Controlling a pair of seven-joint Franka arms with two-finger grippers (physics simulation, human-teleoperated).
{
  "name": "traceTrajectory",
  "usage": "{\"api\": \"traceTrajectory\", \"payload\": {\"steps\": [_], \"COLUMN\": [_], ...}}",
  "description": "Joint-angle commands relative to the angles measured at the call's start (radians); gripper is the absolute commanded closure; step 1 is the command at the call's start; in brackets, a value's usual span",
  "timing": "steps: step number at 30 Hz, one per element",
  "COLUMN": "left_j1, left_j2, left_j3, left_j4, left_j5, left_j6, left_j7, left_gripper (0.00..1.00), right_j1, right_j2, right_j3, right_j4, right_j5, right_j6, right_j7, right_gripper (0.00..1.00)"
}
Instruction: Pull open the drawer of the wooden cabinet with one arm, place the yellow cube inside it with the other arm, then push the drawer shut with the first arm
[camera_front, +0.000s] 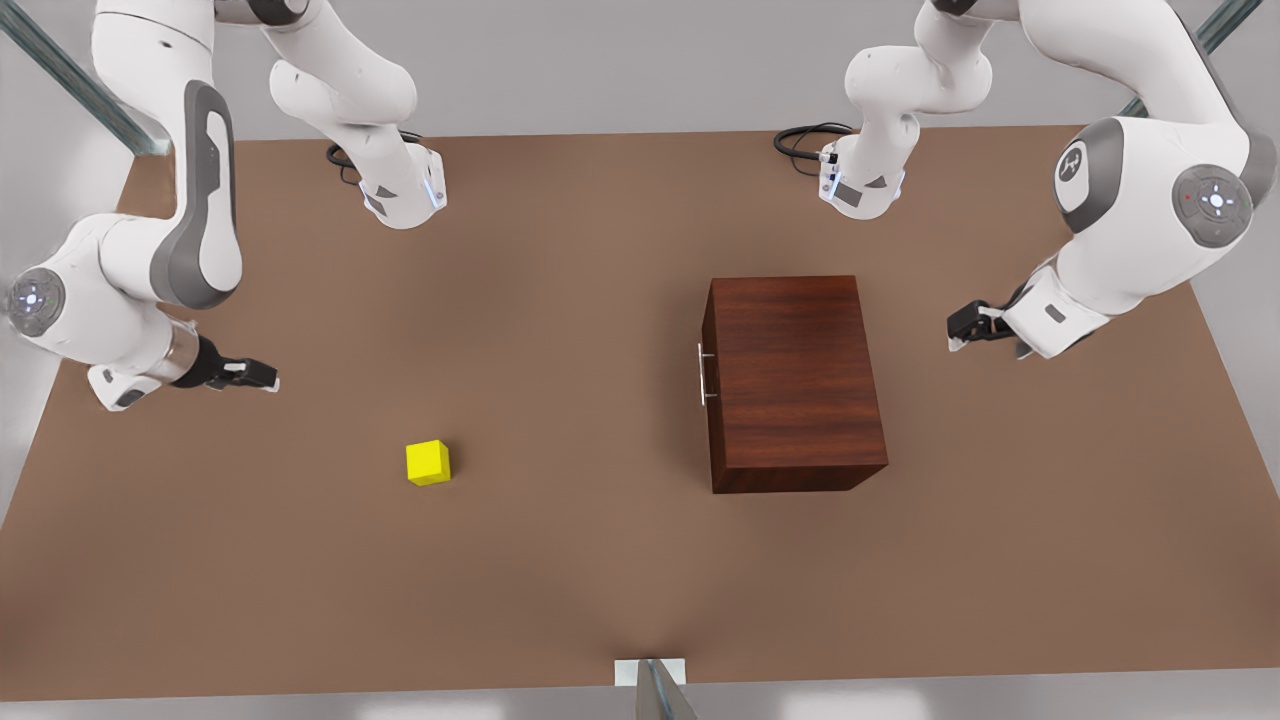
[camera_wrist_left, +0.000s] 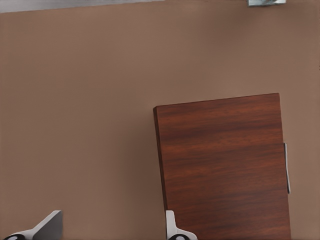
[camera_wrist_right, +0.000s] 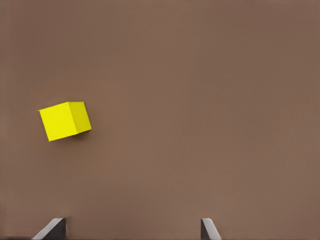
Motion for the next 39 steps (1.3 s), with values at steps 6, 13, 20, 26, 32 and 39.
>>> {"api": "traceTrajectory", "payload": {"steps": [6, 13, 20, 26, 32, 39], "left_j1": [-0.259, -0.591, -0.697, -0.701, -0.724, -0.738], "left_j2": [0.044, 0.223, 0.389, 0.483, 0.504, 0.504], "left_j3": [-0.011, -0.011, -0.011, -0.009, -0.008, -0.005], "left_j4": [0.04, 0.124, 0.126, 0.124, 0.064, 0.023], "left_j5": [0.032, 0.097, 0.155, 0.368, 0.456, 0.511], "left_j6": [-0.032, 0.058, 0.29, 0.339, 0.327, 0.282], "left_j7": [-0.346, -0.962, -1.028, -0.954, -0.934, -0.966], "left_gripper": [0.0, 0.0, 0.0, 0.0, 0.0, 0.0], "right_j1": [0.069, 0.023, 0.048, 0.1, 0.174, 0.249], "right_j2": [0.011, 0.021, 0.047, 0.111, 0.182, 0.252], "right_j3": [-0.001, -0.013, -0.004, -0.004, -0.007, -0.041], "right_j4": [0.004, 0.016, -0.007, -0.063, -0.099, -0.077], "right_j5": [-0.016, 0.106, 0.101, 0.06, 0.101, 0.098], "right_j6": [0.024, -0.035, 0.194, 0.363, 0.475, 0.487], "right_j7": [-0.012, 0.635, 1.195, 1.389, 1.524, 1.625], "right_gripper": [0.0, 0.0, 0.0, 0.0, 0.0, 0.0]}}
